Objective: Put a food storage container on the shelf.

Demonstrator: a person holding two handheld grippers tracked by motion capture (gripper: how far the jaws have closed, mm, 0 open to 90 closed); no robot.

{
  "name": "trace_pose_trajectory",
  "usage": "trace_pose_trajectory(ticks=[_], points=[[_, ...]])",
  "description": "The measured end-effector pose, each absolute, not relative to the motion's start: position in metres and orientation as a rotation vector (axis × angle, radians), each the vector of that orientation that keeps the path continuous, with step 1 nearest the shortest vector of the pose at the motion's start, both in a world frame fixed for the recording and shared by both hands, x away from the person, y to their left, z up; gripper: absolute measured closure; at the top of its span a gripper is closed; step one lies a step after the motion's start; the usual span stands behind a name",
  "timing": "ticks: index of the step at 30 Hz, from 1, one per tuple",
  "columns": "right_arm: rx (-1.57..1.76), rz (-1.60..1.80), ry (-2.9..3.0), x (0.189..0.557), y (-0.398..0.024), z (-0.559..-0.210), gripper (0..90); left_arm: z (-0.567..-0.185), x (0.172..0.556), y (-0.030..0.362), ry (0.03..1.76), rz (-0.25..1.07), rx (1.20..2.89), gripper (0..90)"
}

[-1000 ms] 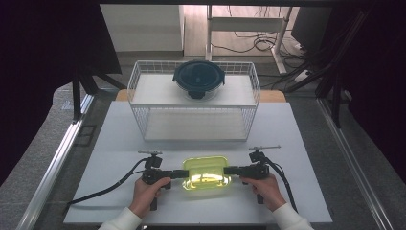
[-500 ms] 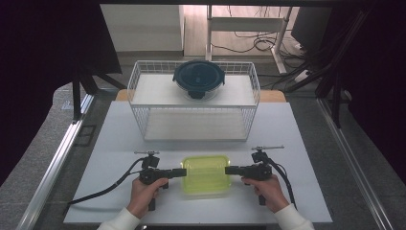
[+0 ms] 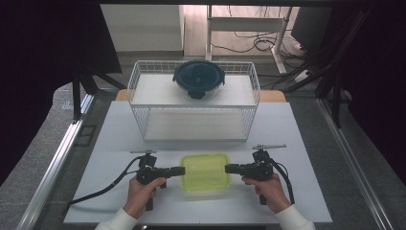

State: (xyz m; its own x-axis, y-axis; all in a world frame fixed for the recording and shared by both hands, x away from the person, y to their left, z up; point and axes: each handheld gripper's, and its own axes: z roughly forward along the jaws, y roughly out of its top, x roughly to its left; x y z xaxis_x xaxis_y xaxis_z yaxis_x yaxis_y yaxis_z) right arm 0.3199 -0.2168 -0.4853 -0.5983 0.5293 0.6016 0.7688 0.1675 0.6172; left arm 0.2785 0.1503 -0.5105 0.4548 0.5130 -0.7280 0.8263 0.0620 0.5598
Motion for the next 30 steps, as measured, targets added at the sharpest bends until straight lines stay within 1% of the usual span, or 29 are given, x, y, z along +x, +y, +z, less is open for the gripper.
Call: trace_pose_trajectory(ticks=[2,7,16,21,30], points=[[-1.245,-1.412,-2.207,0.319,-0.216,-0.482,78.5,-0.508,0.278,0.151,1.187,-0.348,1.597,79.5],[-1.215,-1.432,-2.229,0.318,-0.213,-0.476,78.7,-0.497,0.276,0.153,1.166,-0.28,1.621,79.7],[-1.194,-1.473,-2.259,0.322,-0.21,-0.463,79.0,-0.486,0.279,0.155,1.15,-0.254,1.626,79.9],[-1.176,-1.499,-2.269,0.325,-0.208,-0.455,79.0,-0.479,0.282,0.16,1.142,-0.268,1.604,79.8],[-1.136,-1.565,-2.293,0.327,-0.201,-0.428,79.2,-0.449,0.285,0.167,1.103,-0.21,1.605,79.8]])
